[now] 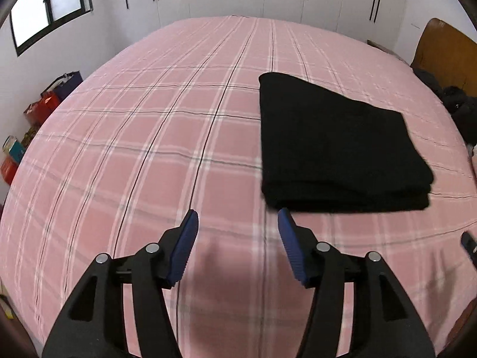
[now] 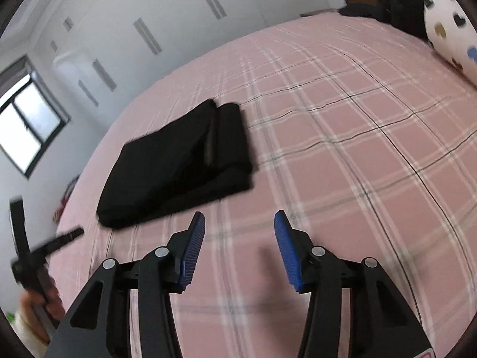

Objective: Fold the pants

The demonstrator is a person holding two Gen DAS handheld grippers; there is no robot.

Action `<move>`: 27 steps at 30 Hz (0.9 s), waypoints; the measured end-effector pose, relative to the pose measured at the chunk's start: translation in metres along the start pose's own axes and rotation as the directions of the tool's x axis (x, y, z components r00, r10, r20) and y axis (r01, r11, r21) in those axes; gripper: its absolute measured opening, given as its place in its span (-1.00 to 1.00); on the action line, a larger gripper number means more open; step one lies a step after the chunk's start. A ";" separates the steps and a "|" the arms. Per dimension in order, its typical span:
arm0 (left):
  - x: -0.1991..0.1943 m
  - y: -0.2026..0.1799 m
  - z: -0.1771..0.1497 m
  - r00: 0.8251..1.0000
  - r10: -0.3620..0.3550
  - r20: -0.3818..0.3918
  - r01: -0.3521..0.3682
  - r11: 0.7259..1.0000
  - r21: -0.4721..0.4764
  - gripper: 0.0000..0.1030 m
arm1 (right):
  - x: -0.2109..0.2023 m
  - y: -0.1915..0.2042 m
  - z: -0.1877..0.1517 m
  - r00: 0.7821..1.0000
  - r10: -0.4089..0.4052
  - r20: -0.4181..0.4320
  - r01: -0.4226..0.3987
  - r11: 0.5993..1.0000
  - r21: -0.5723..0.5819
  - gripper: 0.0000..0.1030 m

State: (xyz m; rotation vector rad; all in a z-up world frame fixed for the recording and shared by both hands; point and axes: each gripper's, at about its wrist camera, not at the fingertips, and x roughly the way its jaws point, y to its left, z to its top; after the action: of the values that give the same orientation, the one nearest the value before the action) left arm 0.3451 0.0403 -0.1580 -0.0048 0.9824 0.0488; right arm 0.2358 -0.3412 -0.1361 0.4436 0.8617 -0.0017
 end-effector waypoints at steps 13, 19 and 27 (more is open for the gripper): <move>-0.077 -0.059 -0.021 0.997 -0.045 0.058 0.038 0.992 0.122 0.07 | -0.044 0.056 -0.036 1.000 0.006 -0.030 -0.008 0.998 -0.059 -0.06; -0.094 -0.066 -0.028 0.997 -0.027 0.075 0.016 0.989 0.144 0.07 | -0.066 0.065 -0.035 1.000 0.017 -0.013 -0.018 0.998 -0.061 -0.06; -0.127 -0.060 -0.045 0.995 -0.014 0.098 0.000 0.989 0.145 0.16 | -0.100 0.079 -0.047 1.000 0.012 0.022 -0.010 0.996 -0.084 0.12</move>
State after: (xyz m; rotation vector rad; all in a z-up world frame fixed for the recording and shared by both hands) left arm 0.2396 -0.0261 -0.0787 0.1270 0.8848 -0.0288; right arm 0.1496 -0.2693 -0.0600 0.3688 0.8340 0.0396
